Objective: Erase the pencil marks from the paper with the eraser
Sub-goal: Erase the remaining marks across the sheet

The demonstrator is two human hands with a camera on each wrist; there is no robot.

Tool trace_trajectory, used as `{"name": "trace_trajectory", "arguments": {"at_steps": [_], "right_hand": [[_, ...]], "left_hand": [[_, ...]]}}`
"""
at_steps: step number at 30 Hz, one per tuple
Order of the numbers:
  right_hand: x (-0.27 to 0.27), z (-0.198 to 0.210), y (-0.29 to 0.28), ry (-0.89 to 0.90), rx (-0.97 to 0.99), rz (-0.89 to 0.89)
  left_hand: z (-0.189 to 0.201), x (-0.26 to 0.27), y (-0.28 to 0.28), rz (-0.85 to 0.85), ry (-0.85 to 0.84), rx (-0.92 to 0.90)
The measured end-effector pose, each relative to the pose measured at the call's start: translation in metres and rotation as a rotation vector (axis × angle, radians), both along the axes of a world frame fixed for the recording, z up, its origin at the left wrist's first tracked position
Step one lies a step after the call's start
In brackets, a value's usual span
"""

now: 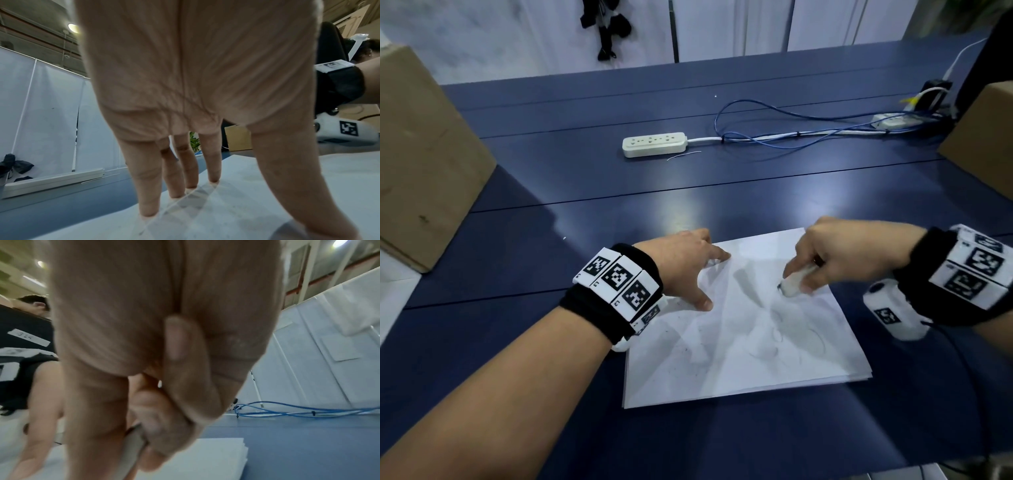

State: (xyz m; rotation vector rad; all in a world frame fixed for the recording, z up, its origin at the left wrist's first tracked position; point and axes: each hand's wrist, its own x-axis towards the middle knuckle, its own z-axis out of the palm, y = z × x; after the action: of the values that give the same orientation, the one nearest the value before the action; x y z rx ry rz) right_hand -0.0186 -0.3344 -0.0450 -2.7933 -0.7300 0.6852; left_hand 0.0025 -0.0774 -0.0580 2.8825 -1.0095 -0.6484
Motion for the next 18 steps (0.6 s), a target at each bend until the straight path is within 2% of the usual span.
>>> {"name": "trace_trajectory", "arguments": {"at_steps": [5,7,11,12,16,18], "right_hand": [[0.036,-0.004,-0.004,-0.263,-0.003,-0.158],[0.034,-0.005,-0.006,-0.249,0.001,-0.137],[0.006,-0.002,0.001,0.008,0.017,0.023],[0.007,-0.001,0.003,0.011,0.012,0.022],[0.037,-0.002,0.002,-0.217,-0.020,-0.122],[0.043,-0.005,-0.002,-0.257,-0.017,-0.145]], "left_hand": [[0.001,-0.001,-0.001,-0.008,-0.006,0.011],[0.001,-0.001,-0.001,-0.009,-0.007,0.013],[-0.001,0.001,0.000,0.000,-0.003,-0.001],[-0.002,0.001,0.000,0.001,-0.001,-0.001],[-0.001,0.001,0.000,0.002,0.001,-0.001],[-0.001,0.001,0.000,0.004,0.000,0.003]]}}
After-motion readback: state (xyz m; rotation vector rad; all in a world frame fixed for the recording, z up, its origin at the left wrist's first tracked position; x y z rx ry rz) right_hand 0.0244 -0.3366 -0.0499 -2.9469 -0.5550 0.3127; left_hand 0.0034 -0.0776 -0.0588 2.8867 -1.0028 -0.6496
